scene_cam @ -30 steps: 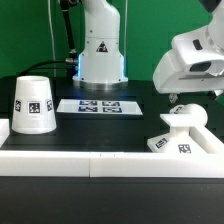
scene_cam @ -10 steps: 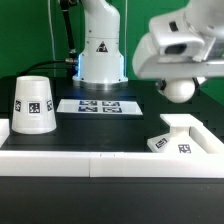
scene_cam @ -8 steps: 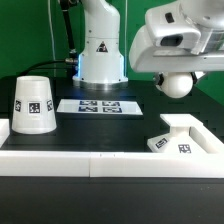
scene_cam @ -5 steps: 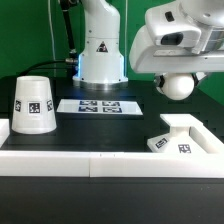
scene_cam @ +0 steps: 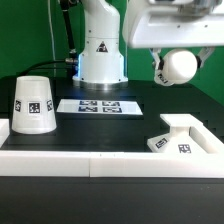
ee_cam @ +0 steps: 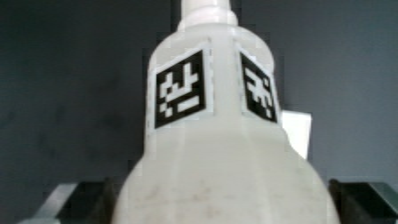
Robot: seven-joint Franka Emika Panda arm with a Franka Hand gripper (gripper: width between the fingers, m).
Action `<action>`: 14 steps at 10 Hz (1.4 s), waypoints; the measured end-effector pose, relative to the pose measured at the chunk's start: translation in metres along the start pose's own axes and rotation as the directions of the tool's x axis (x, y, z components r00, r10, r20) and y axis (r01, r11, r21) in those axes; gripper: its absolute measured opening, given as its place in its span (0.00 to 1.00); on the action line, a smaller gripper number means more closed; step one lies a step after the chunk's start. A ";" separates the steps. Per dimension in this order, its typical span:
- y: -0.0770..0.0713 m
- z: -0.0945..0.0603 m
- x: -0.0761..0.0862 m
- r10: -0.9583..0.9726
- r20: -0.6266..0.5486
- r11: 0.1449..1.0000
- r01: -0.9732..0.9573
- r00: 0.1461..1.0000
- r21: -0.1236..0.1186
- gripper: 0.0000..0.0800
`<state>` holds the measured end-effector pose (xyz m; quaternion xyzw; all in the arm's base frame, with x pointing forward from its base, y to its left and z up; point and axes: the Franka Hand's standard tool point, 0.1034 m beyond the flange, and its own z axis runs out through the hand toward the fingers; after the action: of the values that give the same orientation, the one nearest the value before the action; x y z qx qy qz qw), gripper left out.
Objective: Assemble lamp
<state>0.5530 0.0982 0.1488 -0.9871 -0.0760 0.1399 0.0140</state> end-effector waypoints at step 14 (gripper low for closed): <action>-0.001 -0.012 0.035 -0.132 -0.680 0.991 0.076 0.721 -0.112 0.72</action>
Offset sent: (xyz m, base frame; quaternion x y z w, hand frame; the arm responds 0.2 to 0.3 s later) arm 0.0000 0.0000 0.0000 0.0000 0.1938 0.0000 0.9810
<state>0.5892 0.1046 0.1506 -0.9629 -0.1260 -0.2382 0.0112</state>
